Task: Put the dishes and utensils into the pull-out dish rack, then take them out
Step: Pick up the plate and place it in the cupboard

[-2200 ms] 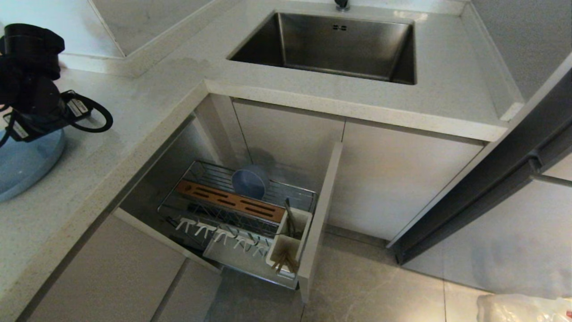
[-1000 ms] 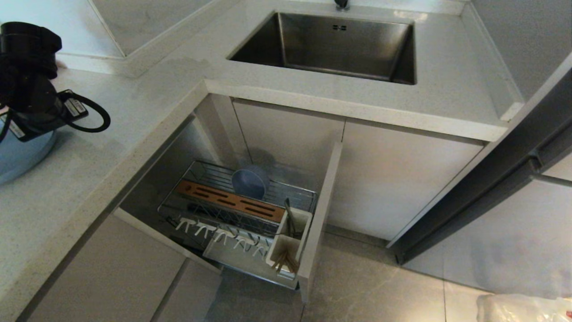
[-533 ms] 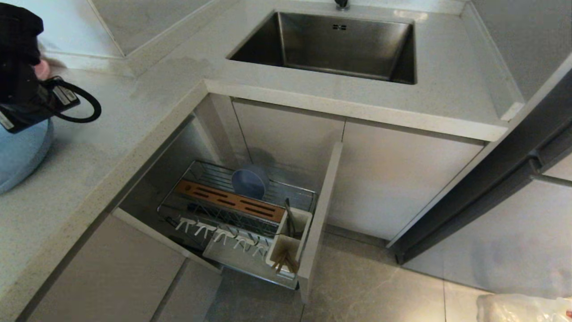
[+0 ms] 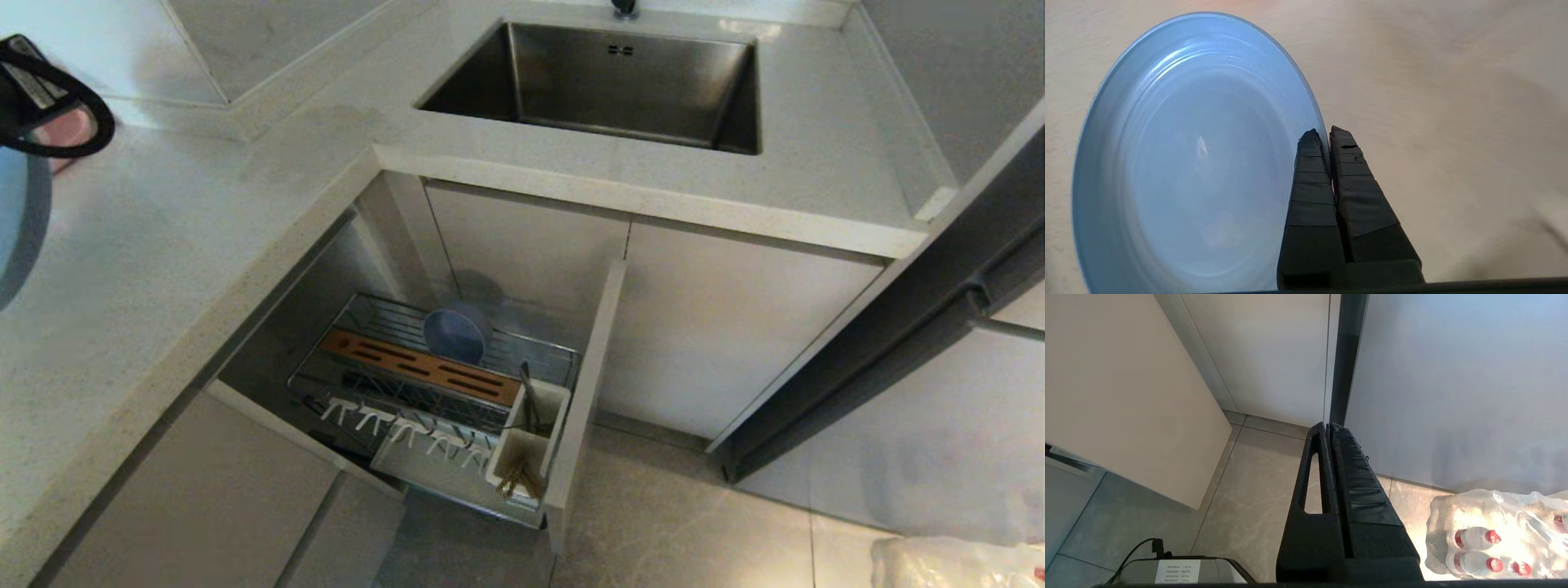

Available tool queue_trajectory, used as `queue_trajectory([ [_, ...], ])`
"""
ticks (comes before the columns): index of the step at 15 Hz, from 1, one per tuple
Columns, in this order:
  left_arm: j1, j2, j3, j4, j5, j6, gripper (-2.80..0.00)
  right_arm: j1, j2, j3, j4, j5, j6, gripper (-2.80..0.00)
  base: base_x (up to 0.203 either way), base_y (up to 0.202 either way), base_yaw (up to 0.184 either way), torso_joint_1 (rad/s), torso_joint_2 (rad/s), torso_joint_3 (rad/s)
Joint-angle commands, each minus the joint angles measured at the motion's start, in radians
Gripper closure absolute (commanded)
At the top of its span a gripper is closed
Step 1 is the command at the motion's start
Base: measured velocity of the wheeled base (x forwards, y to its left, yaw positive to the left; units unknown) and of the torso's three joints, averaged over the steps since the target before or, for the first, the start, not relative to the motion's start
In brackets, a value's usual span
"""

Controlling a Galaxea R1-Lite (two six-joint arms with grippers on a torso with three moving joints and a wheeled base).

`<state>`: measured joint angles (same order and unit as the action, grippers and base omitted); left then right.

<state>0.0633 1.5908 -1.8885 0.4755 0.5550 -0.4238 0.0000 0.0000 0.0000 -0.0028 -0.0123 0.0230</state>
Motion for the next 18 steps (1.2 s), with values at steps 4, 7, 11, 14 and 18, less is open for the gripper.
queue_trajectory([
  [4,-0.065,-0.127,0.037,-0.005,-0.029,0.010,0.00,0.000,0.001,0.000,0.000,0.000,0.000,0.00,0.000,0.000,0.000,0.000,0.00,0.000],
  [7,-0.157,-0.158,0.035,-0.010,-0.045,0.009,0.00,0.000,0.001,0.000,0.000,0.000,0.000,0.00,0.000,0.000,0.000,0.000,0.00,0.000],
  [11,-0.298,-0.218,0.065,-0.012,-0.046,-0.050,0.00,0.000,0.000,0.000,0.000,0.000,0.000,0.00,0.000,0.000,0.000,0.000,0.00,0.000],
  [14,-0.424,-0.260,0.113,-0.040,-0.047,-0.076,0.00,0.000,0.002,0.000,0.000,0.000,0.000,0.00,0.000,0.000,0.000,0.000,0.00,0.000],
  [18,-0.559,-0.262,0.125,-0.199,-0.045,-0.160,0.00,0.000,0.001,0.000,0.000,0.000,0.000,0.00,0.000,0.000,0.000,0.000,0.00,0.000],
])
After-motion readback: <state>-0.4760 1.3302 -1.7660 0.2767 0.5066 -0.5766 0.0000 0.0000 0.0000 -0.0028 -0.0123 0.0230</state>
